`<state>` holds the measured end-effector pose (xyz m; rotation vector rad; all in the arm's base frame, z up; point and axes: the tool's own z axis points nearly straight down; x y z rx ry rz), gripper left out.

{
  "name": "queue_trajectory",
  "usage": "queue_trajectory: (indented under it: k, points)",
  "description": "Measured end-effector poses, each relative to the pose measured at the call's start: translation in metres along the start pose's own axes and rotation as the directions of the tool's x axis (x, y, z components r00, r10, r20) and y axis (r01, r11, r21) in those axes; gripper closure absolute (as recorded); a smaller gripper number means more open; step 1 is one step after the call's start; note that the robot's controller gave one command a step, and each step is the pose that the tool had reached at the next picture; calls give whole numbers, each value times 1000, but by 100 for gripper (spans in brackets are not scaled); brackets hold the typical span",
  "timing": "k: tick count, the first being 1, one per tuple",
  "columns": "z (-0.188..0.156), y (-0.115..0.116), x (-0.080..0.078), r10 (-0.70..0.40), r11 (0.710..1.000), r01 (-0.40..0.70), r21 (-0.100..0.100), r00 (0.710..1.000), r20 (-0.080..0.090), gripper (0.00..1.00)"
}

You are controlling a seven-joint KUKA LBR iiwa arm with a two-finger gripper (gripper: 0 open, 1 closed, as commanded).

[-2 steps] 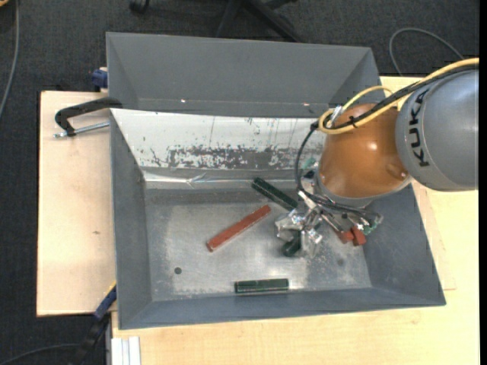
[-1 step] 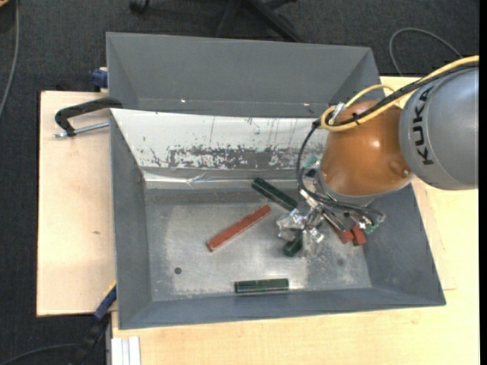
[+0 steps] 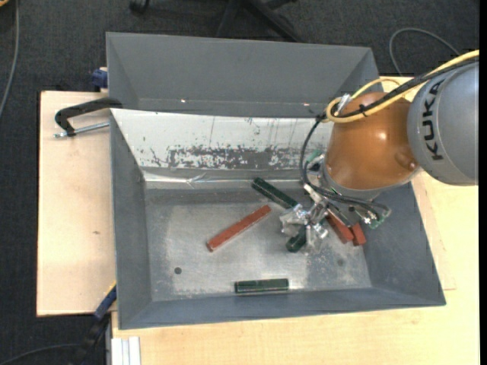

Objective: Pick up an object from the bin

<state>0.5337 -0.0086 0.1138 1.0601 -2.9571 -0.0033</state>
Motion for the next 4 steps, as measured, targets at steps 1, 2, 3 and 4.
queue_trajectory:
  k: [1, 2, 3, 4]
  points:
    - [-15, -1, -2, 0, 1000, 0, 5, 1000, 5, 100]
    - [-26, -1, -2, 0, 1000, 0, 5, 1000, 6, 100]
    - [-34, -1, -2, 1, 1000, -1, 5, 1000, 6, 100]
    - [-42, -1, -3, 1, 1000, -1, 6, 1000, 6, 100]
